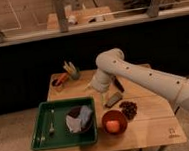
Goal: Place sponge in red bowl
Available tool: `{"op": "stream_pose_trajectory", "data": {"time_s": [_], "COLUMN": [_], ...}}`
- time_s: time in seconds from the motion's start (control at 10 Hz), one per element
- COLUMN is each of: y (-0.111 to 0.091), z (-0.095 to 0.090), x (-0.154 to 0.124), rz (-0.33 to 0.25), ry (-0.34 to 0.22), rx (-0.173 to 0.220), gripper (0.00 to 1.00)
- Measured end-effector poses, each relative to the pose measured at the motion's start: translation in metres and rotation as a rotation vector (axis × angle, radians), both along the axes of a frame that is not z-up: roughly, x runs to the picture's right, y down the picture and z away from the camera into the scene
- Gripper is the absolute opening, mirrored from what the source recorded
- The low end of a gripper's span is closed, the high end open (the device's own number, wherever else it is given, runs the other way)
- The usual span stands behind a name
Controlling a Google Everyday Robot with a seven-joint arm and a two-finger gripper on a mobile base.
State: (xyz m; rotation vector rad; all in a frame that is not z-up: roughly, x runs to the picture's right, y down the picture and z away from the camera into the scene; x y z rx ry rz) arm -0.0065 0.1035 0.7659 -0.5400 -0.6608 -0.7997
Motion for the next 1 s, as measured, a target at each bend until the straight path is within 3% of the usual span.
{"op": "stream_pose_trajectory", "data": {"time_s": [0.2,0.4,0.8,1.0], "y": [0.014,0.020,0.035,0.041], "z": [0.001,-0.002,-0.002,0.000], "x": [-0.011,-0.016,-0.030,-0.030], "rz": [-0.088,-0.123,-0.166,-0.157], "ry": [-0.057,-0.081,-0.118,-0.134], "rx": [-0.016,-0.032,-0.053,-0.078], "gripper": [0.80,0.80,0.80,0.80]}}
